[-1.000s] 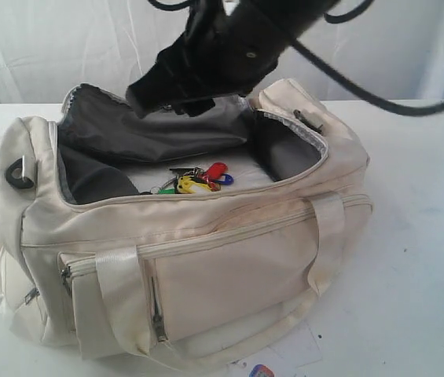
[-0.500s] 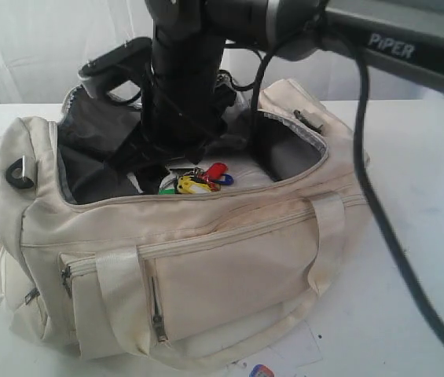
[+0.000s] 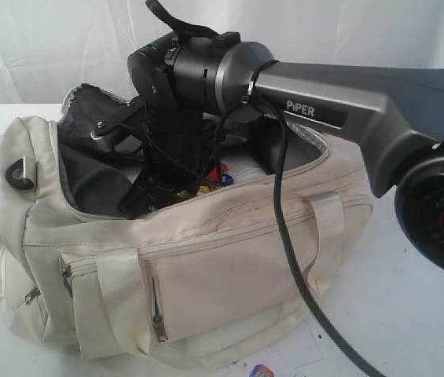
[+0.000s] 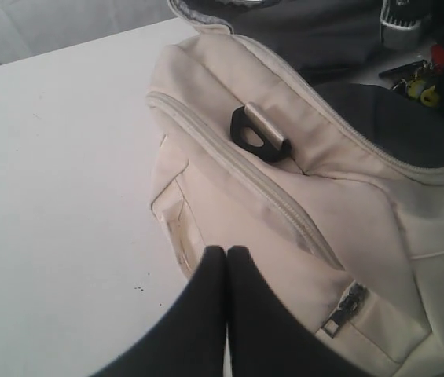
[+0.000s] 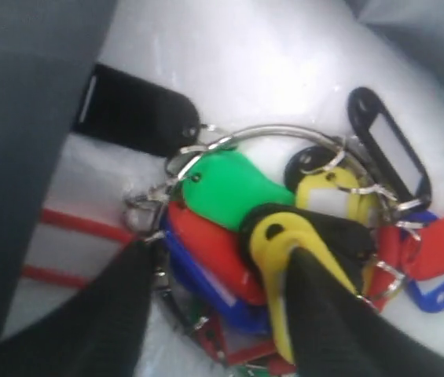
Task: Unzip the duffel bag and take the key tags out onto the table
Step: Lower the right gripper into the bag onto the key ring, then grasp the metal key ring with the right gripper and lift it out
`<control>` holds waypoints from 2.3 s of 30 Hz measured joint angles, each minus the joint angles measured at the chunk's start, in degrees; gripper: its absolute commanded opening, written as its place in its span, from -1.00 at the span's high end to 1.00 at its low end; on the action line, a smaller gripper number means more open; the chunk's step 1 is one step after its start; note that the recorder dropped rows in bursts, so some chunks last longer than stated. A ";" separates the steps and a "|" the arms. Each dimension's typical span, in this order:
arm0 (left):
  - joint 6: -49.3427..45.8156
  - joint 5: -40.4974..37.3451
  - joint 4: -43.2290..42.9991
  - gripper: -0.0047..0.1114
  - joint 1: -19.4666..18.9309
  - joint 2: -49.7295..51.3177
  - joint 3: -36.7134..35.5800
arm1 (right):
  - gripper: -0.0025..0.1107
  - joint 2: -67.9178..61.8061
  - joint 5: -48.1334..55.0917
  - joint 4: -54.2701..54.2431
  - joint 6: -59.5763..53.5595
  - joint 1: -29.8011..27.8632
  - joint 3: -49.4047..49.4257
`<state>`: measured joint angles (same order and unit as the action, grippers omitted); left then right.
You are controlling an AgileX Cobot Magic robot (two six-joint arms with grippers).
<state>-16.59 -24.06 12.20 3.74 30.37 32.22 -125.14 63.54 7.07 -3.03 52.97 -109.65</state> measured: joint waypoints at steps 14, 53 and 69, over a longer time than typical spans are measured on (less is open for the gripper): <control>0.00 -0.11 0.11 0.92 0.00 0.00 0.00 | 0.96 3.59 0.19 0.35 1.61 0.00 -0.45; -0.11 -0.56 0.22 0.92 0.00 0.00 0.00 | 0.96 6.98 -8.41 -21.76 -2.08 -9.58 -0.45; -0.11 -0.56 0.44 0.92 0.00 0.00 0.00 | 0.22 1.60 -13.31 -21.20 -5.67 -10.05 -0.45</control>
<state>-16.70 -24.62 12.63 3.74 30.37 32.22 -123.54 50.22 -14.13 -8.70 42.93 -110.10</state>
